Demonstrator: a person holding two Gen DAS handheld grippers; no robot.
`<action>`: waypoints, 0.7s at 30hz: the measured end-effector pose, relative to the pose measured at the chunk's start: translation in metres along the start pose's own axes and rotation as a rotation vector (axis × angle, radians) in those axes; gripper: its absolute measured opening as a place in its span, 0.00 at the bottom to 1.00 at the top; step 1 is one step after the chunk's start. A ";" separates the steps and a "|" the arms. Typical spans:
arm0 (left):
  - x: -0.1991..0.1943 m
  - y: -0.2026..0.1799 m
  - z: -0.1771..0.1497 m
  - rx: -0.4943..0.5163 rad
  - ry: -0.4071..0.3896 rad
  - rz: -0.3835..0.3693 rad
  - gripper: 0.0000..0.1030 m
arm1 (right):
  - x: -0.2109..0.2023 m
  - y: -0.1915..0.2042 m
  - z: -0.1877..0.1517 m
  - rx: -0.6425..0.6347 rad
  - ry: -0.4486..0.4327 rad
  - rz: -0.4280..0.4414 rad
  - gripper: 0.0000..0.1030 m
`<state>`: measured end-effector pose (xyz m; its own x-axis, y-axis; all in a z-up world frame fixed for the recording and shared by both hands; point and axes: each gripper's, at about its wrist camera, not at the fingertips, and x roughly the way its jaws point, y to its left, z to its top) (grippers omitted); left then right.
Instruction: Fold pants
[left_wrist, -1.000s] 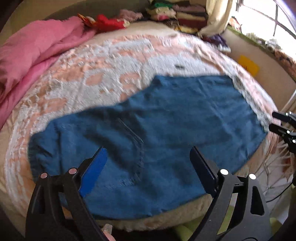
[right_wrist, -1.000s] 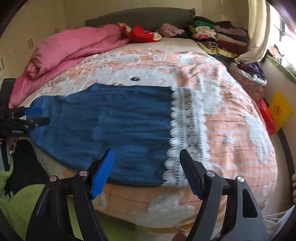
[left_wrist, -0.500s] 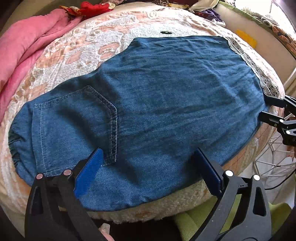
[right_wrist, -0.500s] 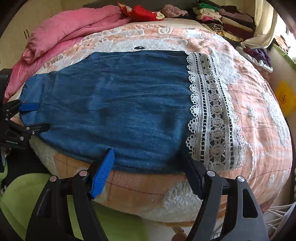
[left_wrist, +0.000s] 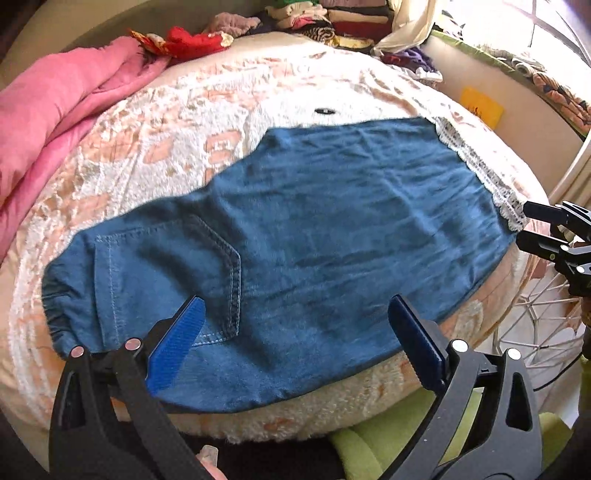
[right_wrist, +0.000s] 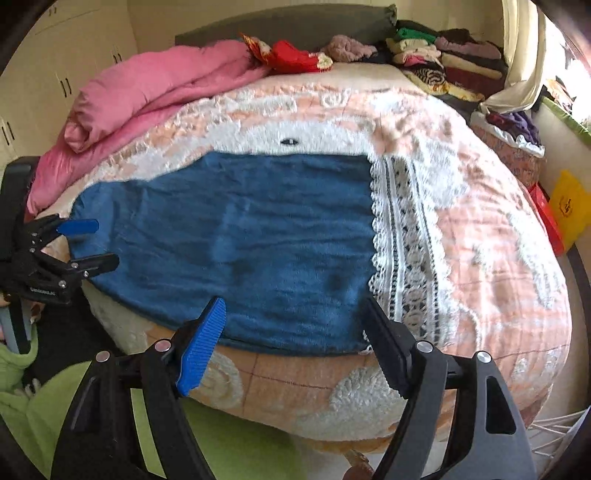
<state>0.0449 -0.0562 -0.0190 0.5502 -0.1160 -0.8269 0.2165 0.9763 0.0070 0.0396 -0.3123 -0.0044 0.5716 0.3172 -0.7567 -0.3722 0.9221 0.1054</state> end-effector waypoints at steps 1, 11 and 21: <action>-0.002 0.000 0.001 -0.002 -0.008 0.003 0.91 | -0.002 -0.001 0.001 0.001 -0.008 0.000 0.73; -0.026 -0.003 0.009 -0.018 -0.062 0.001 0.91 | -0.029 -0.007 0.006 0.020 -0.105 -0.010 0.91; -0.040 -0.009 0.027 -0.014 -0.098 -0.007 0.91 | -0.051 -0.017 0.009 0.038 -0.160 -0.038 0.91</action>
<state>0.0429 -0.0656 0.0289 0.6253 -0.1392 -0.7678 0.2094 0.9778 -0.0067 0.0236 -0.3424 0.0377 0.6951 0.3099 -0.6487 -0.3218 0.9410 0.1048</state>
